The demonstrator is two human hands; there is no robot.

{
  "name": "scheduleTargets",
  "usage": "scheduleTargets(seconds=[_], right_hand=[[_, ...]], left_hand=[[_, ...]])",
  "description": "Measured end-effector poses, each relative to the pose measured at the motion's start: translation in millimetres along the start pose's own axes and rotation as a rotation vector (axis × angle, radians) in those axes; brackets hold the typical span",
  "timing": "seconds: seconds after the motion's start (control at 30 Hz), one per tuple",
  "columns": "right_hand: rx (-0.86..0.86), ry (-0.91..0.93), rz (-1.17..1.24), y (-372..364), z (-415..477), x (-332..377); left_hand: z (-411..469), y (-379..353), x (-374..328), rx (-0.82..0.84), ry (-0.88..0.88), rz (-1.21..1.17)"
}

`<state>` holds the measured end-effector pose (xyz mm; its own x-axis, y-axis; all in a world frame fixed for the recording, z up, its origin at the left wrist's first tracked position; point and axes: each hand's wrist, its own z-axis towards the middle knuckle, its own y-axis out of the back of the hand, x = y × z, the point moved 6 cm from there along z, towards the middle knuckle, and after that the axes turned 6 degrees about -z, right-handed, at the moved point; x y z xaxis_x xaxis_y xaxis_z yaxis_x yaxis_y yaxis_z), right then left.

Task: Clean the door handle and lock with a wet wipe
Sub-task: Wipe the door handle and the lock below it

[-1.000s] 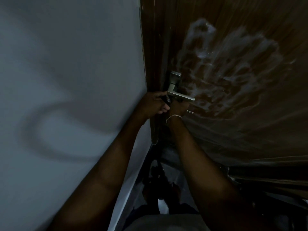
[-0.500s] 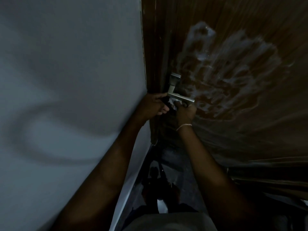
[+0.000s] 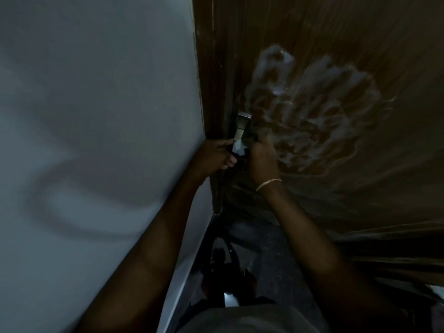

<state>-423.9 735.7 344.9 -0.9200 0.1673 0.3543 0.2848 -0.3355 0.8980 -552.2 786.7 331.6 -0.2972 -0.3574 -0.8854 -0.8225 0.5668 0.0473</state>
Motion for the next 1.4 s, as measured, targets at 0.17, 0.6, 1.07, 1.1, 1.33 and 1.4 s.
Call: scheduleTargets(seconds=[0.17,0.6,1.07,1.1,1.33,1.4], right_hand=[[0.019,0.083,-0.109,-7.2,10.9,19.9],[-0.012,0.159,-0.199,-7.6,7.6,4.7],[-0.130,0.214,-0.218,6.0,30.0,17.3],[-0.197,0.218,-0.218,11.9,32.7,14.8],[-0.328,0.443,-0.489,24.5,40.0,19.2],[-0.348,0.445,-0.507,27.5,40.2,15.1]], left_hand=[[0.5,1.5,-0.2,-0.021,-0.025,0.009],[5.6,2.3,3.9,0.005,0.043,-0.033],[7.7,-1.3,3.1,0.042,0.041,0.028],[7.3,-1.3,4.0,0.046,0.042,0.030],[8.2,-5.3,2.6,0.041,0.026,0.012],[7.0,-0.7,3.6,0.029,0.022,0.010]])
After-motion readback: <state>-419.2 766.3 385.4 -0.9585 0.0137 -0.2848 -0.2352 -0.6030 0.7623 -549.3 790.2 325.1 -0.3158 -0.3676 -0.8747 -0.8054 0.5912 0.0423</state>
